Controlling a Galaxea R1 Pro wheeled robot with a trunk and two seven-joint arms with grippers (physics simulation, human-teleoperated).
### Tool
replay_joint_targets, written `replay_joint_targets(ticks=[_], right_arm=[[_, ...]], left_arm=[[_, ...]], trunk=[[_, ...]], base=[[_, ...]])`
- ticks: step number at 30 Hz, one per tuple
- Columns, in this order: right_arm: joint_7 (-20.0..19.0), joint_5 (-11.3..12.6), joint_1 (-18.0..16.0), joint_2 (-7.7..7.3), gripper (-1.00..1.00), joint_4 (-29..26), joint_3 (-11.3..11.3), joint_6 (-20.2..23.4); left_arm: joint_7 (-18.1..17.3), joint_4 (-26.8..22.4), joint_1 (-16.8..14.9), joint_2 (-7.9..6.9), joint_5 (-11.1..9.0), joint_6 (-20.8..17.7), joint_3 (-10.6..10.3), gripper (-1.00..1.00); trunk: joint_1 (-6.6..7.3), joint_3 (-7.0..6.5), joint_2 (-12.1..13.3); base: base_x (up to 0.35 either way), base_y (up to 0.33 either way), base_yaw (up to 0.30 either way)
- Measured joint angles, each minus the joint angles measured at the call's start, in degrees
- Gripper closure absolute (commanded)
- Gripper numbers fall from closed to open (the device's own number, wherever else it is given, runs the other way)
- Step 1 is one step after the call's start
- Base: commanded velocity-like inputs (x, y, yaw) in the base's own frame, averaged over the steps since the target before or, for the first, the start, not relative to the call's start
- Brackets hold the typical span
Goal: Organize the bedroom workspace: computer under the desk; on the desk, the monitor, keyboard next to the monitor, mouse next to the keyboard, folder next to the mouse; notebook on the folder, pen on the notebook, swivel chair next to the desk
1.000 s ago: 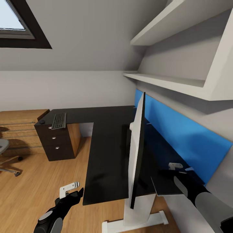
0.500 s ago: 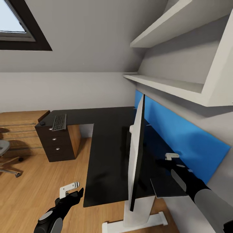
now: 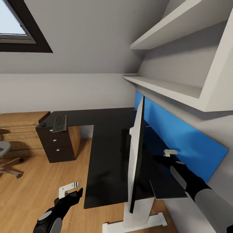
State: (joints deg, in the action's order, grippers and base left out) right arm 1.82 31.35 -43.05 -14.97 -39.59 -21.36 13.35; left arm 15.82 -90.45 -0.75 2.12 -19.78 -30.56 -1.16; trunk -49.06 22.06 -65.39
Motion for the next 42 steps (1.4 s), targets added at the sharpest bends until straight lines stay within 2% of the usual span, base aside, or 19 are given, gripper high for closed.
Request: replay_joint_targets(ticks=[2,5,15,19,23,25,32,42], right_arm=[[0.01,1.74,0.96,-0.63,-1.00,-2.28,0.09,1.29],[0.05,2.98,1.54,-1.27,-1.00,-3.81,0.11,2.00],[0.57,4.44,1.95,-1.76,-1.00,-5.07,0.16,2.49],[6.49,4.50,2.33,-1.77,-1.00,-6.77,0.25,2.32],[11.75,4.73,3.95,-1.75,-1.00,-10.72,0.17,2.15],[15.29,4.82,6.03,-1.77,-1.00,-14.80,0.16,2.08],[22.99,4.94,11.67,-1.82,-1.00,-25.30,0.13,2.01],[23.76,4.95,12.23,-1.78,-1.00,-26.35,0.13,1.98]], left_arm=[[0.00,0.00,0.00,-0.01,0.00,0.02,0.23,-1.00],[0.00,0.00,0.00,-0.01,0.00,0.04,0.34,-1.00],[0.00,0.00,0.00,-0.02,0.06,0.14,0.50,-1.00],[0.00,0.00,0.00,-0.07,0.03,0.22,0.51,-1.00],[0.00,0.00,0.00,-0.09,0.03,0.23,0.51,-1.00],[0.00,0.00,0.00,-0.09,0.04,0.27,0.54,-1.00],[0.05,0.00,0.00,-0.12,0.07,0.36,1.26,-1.00],[0.03,0.01,0.00,-0.13,0.08,0.30,1.39,-1.00]], trunk=[[0.23,-0.18,0.42],[0.23,-0.19,0.42],[0.23,-0.19,0.42],[0.23,-0.19,0.42],[0.23,-0.19,0.42],[0.23,-0.18,0.42],[0.23,-0.18,0.42],[0.23,-0.19,0.42]], base=[[0.000,0.000,0.000],[0.000,0.000,0.000],[0.000,0.000,0.000],[0.000,0.000,0.000],[0.000,0.000,0.000],[0.000,0.000,0.000],[0.000,0.000,0.000],[0.000,0.000,0.000]])
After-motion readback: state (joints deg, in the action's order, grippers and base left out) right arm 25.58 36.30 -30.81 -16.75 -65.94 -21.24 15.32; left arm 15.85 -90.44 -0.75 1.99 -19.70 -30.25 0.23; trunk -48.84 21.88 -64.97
